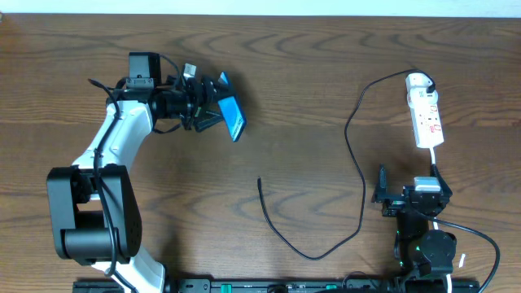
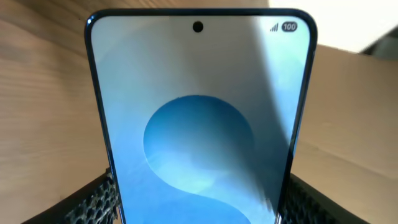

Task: Plug charger to phone and switch on socket
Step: 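Lift the phone upright with the left gripper, then hold the phone raised and tilt it toward the table center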

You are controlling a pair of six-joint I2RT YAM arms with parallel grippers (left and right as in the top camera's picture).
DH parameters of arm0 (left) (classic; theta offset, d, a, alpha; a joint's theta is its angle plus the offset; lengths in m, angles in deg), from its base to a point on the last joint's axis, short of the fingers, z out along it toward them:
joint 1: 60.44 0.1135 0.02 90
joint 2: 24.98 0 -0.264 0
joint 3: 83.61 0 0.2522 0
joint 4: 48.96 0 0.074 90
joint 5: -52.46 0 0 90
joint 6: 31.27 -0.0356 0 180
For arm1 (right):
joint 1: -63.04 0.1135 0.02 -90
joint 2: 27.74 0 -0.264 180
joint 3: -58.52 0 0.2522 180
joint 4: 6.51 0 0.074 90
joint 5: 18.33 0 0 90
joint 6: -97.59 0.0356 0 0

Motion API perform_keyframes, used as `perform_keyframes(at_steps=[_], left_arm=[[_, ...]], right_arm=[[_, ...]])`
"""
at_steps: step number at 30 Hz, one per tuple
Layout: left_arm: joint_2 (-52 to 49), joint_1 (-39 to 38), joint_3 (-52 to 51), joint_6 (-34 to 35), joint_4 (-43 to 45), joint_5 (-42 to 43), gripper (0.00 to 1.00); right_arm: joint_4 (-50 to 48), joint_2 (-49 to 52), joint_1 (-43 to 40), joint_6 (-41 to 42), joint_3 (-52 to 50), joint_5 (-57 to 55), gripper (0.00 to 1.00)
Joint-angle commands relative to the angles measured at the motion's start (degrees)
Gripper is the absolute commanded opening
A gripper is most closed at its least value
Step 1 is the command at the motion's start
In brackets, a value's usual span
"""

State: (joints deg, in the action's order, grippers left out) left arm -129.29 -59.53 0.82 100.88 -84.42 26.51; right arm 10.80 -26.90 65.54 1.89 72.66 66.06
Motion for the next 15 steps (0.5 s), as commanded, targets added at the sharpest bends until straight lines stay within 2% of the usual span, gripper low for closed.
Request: perform_keyframes(at_steps=[1, 9, 15], left_arm=[[1.7, 0.0, 0.2, 11.8, 2.6, 8.9, 0.08], [1.7, 0.0, 0.2, 23.9, 10.7, 15.2, 0.08], [1.7, 0.0, 0.2, 32.7, 16.0, 16.6, 0.08]], right_arm=[[0.2, -0.3, 0.6, -0.8, -0.1, 0.2, 0.99], [0.2, -0.3, 0.6, -0.8, -0.1, 0.2, 0.99], [0.2, -0.3, 0.6, -0.8, -0.1, 0.2, 0.99]])
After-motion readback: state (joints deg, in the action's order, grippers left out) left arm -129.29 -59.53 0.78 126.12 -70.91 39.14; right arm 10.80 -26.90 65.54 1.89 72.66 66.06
